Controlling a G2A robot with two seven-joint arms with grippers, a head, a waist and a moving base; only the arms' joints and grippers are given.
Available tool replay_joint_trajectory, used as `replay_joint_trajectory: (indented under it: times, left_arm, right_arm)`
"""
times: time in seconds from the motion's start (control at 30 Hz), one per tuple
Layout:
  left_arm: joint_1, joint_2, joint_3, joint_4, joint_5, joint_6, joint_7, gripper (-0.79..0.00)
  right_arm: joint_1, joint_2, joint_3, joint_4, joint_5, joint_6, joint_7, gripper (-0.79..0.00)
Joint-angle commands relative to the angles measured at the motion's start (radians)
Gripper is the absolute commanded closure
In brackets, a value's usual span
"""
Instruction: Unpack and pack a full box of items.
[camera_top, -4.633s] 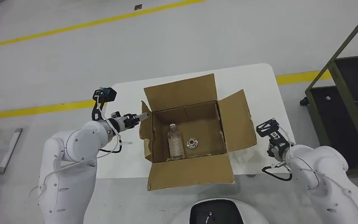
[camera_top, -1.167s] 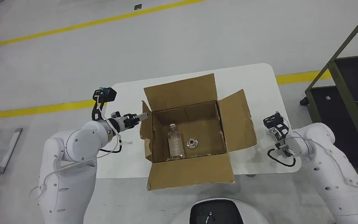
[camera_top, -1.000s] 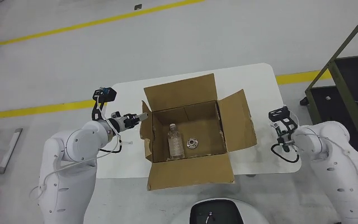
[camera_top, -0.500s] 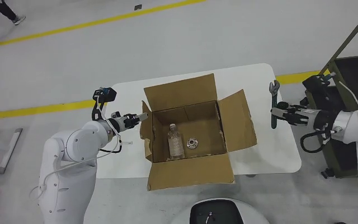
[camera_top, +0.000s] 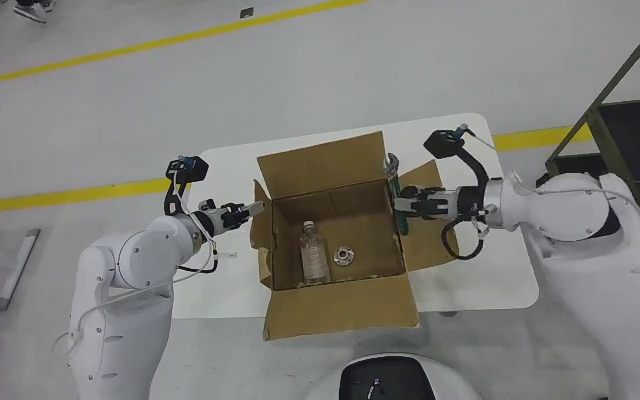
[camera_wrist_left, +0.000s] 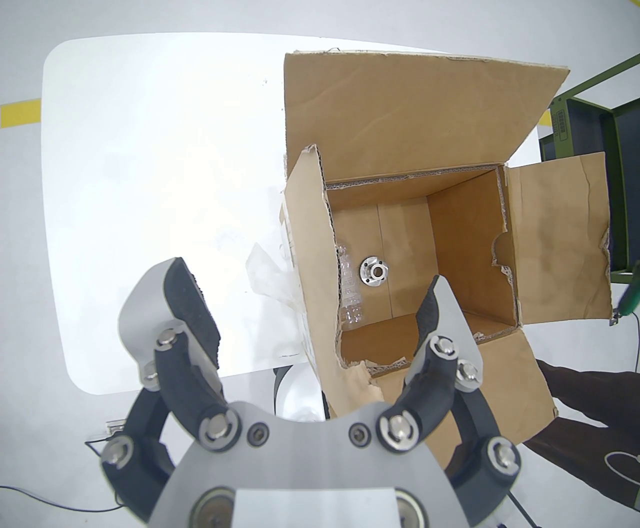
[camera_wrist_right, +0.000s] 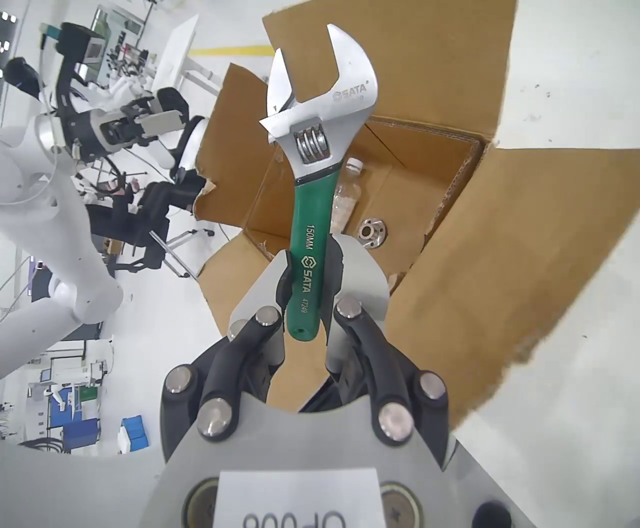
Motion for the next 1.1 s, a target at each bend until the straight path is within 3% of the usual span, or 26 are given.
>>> replay_joint_trajectory:
  times: [0.0,0.3,0.6,0.63,0.7,0.73,1.07]
  left_arm:
    - [0.0,0.0,0.0,0.0,0.0,0.0,0.0,-0.785]
    - [0.0,0.0,0.0,0.0,0.0,0.0,0.0,-0.785]
    - [0.0,0.0,0.0,0.0,0.0,0.0,0.0,-0.785]
    - [0.0,0.0,0.0,0.0,0.0,0.0,0.0,-0.785]
    - [0.0,0.0,0.0,0.0,0.0,0.0,0.0,-0.785]
    - [0.0,0.0,0.0,0.0,0.0,0.0,0.0,-0.785]
    - [0.0,0.0,0.0,0.0,0.0,0.0,0.0,-0.785]
  right_arm:
    - [0.045,-0.01,-0.082,0.056,-0.025,0.029,-0.029,0.0]
    - [0.178,-0.06,-0.379,0.268,-0.181,0.105,-0.094,0.0]
    - [0.228,-0.102,-0.525,0.416,-0.287,0.204,-0.138,0.0]
    - [0.229,-0.108,-0.532,0.428,-0.274,0.207,-0.136,-0.022]
    - [0.242,-0.116,-0.547,0.462,-0.276,0.205,-0.145,-0.231]
    - [0.247,-0.121,-0.552,0.473,-0.262,0.198,-0.142,-0.262]
    - [0.272,-0.134,-0.552,0.475,-0.262,0.171,-0.139,-0.348]
